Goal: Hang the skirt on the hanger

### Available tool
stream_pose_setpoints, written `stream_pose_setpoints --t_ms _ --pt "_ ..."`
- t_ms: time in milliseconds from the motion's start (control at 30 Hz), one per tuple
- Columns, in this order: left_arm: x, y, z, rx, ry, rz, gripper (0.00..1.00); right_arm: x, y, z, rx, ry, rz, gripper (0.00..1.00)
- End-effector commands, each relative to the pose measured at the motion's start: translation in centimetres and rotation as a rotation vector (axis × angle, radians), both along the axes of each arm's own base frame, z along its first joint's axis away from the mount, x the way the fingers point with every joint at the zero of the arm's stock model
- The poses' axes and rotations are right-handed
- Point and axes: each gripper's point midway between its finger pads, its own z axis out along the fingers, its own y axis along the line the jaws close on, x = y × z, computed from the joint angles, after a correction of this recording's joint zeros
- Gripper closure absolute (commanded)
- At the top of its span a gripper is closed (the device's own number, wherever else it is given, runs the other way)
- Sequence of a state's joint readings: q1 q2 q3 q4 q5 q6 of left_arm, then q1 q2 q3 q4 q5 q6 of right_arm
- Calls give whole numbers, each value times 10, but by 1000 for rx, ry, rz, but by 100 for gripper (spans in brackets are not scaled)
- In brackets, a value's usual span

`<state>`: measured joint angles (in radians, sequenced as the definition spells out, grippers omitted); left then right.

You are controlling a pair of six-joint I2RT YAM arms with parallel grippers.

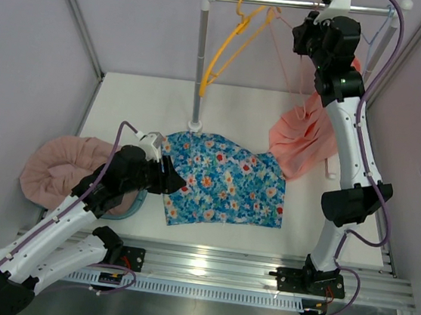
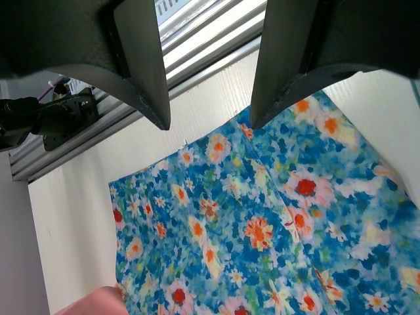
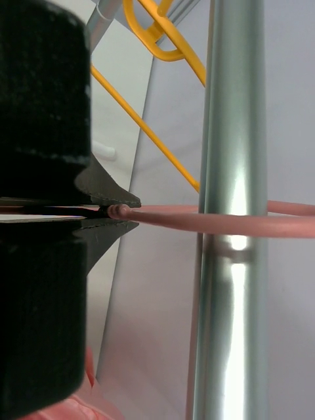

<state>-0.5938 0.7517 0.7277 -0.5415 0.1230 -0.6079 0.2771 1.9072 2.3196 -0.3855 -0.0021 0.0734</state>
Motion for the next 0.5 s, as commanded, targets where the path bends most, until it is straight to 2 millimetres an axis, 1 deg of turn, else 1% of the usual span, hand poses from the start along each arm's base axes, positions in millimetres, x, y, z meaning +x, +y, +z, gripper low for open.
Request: stream_pose_setpoints --t_ms 0,33,100,133,200,300,333,400,433,467 --pt "6 -2 21 -16 -68 -9 43 -26 -18 51 12 -114 -45 100" --pt "6 -3 23 -18 -73 -11 43 -34 -21 59 15 -136 -48 100" --pt "7 -3 24 -18 -74 -13 42 -38 -23 58 16 -146 -52 100" --pt "7 -4 25 -17 -77 -14 43 -37 -24 52 13 -142 -55 100" --pt "7 -3 25 -16 -78 -12 43 -43 -28 58 17 -156 -63 100" --pt "8 -3 26 -17 -81 -10 42 -45 -31 58 18 -149 -73 100" --pt "8 -3 27 -19 -82 -10 42 -46 -33 64 20 -156 -78 100" --pt "9 -4 28 -22 -82 -8 42 -47 -33 62 21 -141 -82 100" --pt "9 -4 27 -23 -80 -7 42 -48 -35 66 22 -146 -90 100" --pt "9 -4 28 -24 -83 -7 42 -45 -35 60 16 -124 -91 100"
